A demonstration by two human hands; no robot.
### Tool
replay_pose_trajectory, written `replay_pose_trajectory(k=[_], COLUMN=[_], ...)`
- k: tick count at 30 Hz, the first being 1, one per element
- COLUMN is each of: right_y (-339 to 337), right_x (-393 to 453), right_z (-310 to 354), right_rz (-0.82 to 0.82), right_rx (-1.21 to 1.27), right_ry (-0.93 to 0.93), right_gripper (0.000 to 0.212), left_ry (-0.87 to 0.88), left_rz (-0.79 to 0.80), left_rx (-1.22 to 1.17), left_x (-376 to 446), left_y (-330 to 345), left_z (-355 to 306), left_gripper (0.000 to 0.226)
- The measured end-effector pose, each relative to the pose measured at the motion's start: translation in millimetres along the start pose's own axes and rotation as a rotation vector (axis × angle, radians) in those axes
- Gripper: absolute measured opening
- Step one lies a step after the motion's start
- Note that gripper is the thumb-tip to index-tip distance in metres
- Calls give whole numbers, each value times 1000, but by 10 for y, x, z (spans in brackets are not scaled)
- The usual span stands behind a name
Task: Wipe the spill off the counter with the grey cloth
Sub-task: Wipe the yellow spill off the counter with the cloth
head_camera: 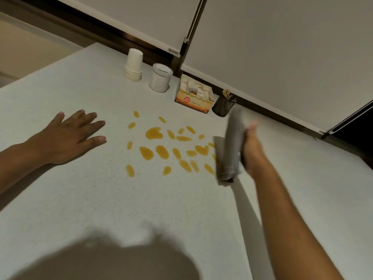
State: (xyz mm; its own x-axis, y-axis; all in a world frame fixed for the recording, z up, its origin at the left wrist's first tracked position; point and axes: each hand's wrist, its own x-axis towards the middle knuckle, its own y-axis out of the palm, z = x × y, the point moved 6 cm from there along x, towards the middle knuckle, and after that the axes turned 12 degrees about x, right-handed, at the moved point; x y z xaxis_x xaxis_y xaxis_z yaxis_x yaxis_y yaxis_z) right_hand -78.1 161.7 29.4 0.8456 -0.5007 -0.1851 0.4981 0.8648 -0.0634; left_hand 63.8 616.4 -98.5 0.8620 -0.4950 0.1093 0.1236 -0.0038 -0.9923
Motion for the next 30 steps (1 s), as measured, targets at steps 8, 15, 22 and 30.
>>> replay_pose_trajectory(k=[8,15,22,30], right_y=[686,719,712,575], right_x=[142,544,1012,-197], right_z=[-731,-760,-679,-1072], right_rz=[94,169,126,211], right_rx=[-1251,-1213,-1176,-1177], right_ry=[-108,-313,-199,-291], right_gripper=[51,58,61,61], left_ry=[-3,22,-4,-15], left_rz=[-12,-50,9,16], left_rx=[-12,17,7,-14], left_x=[-17,-59,-39,-111], left_y=[1,-130,-150,-185], left_z=[0,-97,-143,-120], left_gripper=[91,90,85,97])
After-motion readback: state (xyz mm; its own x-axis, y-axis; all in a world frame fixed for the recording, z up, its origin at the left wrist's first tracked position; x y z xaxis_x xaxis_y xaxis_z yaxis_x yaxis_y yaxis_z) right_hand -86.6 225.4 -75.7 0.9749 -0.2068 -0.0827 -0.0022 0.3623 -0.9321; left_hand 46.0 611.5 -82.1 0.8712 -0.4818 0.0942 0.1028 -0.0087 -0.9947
